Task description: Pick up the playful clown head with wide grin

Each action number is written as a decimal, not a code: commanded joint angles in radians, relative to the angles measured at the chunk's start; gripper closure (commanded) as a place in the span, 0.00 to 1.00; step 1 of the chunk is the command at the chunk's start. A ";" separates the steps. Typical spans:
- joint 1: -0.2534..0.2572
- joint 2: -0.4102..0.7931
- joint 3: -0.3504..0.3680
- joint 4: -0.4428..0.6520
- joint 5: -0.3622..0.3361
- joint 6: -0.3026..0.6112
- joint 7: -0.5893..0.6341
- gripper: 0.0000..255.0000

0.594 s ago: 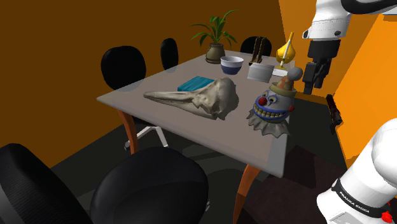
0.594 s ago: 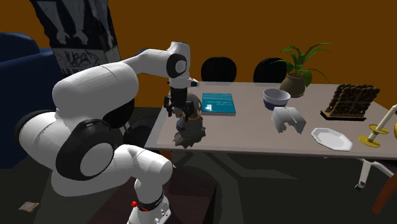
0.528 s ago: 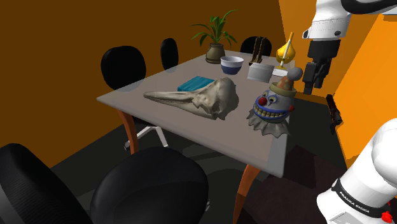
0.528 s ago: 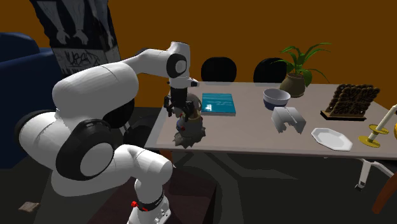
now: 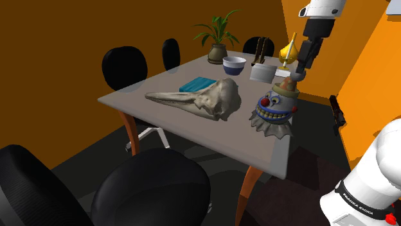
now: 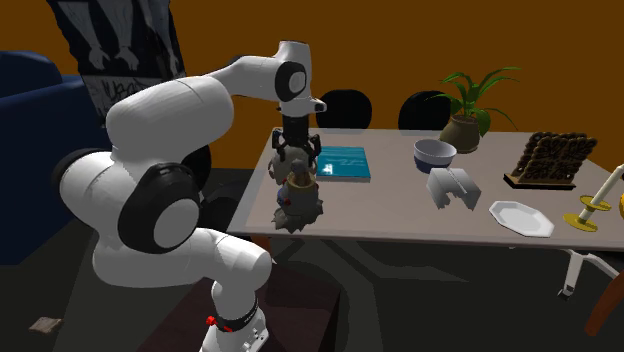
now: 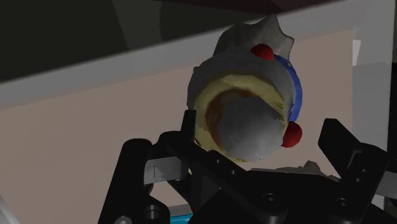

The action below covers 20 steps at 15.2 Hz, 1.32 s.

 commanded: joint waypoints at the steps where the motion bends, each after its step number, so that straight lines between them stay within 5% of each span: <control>1: 0.004 0.016 -0.008 0.016 -0.004 0.019 -0.019 0.00; 9: 0.002 -0.003 -0.013 -0.086 -0.009 0.102 -0.017 0.00; 10: 0.001 -0.001 -0.013 -0.084 -0.009 0.102 -0.018 1.00; 20: 0.002 -0.001 -0.012 -0.071 -0.008 0.090 -0.017 1.00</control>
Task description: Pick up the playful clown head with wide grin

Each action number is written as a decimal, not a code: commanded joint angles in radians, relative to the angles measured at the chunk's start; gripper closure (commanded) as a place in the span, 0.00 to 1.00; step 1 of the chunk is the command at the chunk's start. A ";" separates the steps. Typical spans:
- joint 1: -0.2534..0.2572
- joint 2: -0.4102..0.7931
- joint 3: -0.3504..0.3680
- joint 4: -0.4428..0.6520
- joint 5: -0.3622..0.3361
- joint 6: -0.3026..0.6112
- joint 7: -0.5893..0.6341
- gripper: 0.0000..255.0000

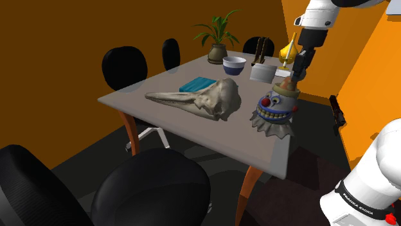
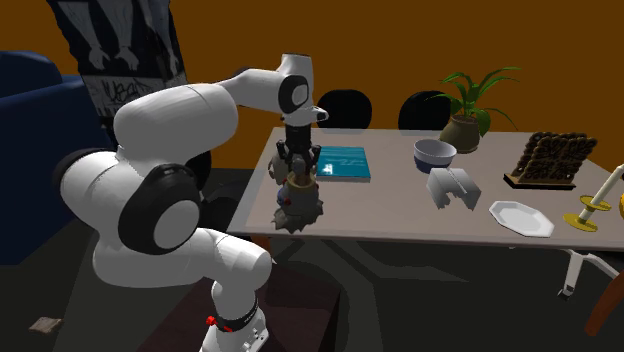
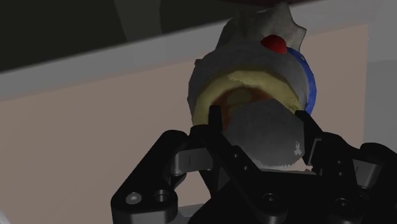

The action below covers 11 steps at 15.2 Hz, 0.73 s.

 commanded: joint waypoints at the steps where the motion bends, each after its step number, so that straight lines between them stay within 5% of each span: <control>1: 0.001 0.002 0.002 0.022 0.001 -0.019 0.000 1.00; 11: 0.005 0.039 0.008 0.183 0.009 -0.144 -0.003 1.00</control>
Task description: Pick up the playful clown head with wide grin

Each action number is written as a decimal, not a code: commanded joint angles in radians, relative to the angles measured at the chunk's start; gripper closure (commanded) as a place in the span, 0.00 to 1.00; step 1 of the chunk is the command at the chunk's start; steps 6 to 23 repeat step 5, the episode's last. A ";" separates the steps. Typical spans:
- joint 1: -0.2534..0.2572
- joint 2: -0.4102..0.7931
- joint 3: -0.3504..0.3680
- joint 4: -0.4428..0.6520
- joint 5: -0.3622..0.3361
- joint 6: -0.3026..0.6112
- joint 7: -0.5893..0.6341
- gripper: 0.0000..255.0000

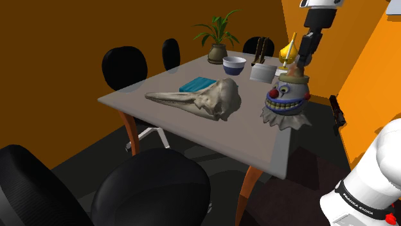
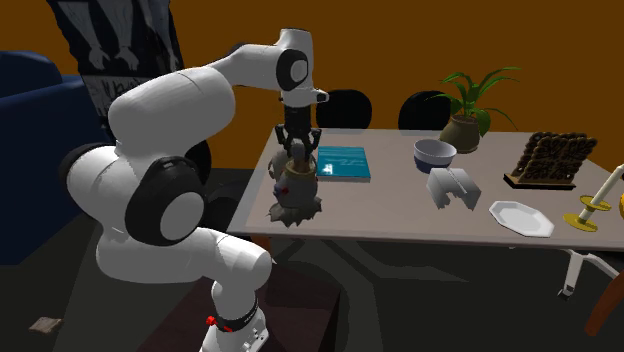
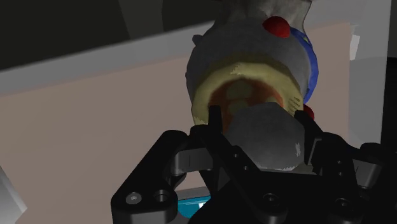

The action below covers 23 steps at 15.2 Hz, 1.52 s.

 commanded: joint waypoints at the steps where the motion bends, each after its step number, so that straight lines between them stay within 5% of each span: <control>1: 0.001 0.010 0.002 0.037 0.002 -0.025 0.000 1.00; 23: 0.002 0.020 0.003 0.074 0.003 -0.052 -0.001 1.00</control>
